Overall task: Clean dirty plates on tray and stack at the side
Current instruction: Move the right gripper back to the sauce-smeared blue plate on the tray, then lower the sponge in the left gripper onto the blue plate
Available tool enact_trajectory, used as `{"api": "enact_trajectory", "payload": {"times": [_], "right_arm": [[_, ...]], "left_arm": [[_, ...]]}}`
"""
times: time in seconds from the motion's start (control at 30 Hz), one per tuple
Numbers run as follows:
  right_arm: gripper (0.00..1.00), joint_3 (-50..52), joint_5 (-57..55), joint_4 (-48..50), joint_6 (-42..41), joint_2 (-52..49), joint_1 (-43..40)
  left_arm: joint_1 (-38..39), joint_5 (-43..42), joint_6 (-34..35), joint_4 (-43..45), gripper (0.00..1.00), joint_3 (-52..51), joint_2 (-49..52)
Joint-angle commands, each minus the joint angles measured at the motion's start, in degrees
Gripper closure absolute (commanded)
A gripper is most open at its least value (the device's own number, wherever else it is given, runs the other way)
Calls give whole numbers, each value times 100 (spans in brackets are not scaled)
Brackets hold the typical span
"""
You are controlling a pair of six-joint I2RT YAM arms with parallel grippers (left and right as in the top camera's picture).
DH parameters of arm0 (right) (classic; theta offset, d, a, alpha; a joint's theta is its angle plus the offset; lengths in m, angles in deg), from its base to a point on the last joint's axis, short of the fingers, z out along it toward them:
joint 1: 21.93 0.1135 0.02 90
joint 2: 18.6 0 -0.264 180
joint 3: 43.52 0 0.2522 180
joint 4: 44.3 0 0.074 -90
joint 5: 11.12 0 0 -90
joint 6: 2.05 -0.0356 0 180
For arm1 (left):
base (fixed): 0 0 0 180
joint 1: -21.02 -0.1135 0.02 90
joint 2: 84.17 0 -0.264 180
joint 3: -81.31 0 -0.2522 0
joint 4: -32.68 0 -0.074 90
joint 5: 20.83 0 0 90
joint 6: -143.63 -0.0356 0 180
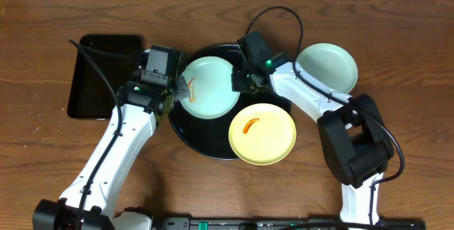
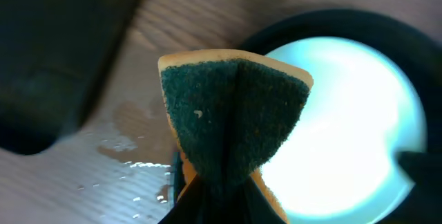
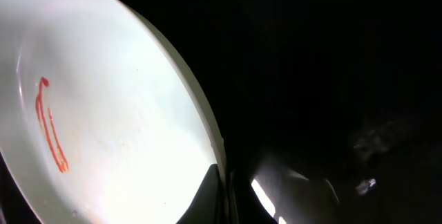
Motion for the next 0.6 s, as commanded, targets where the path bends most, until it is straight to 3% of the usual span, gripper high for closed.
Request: {"api": "enact_trajectory", "payload": {"times": [0.0,0.2,0.4,0.57], "right_arm": [[99,28,216,-85,376,-79,20],[99,28,37,-184,374,-114,-48],[99,28,748,-197,376,-308,-151],[99,28,774,-278,367,-415,-175]], "left_arm": [[42,-468,-223,142,88,-61,120],[105,-503,-223,354,88,-61,603],[109,-1349,-225,804,90,-61,1088],[109,-1460,-223,1134,90,-61,1180]]}}
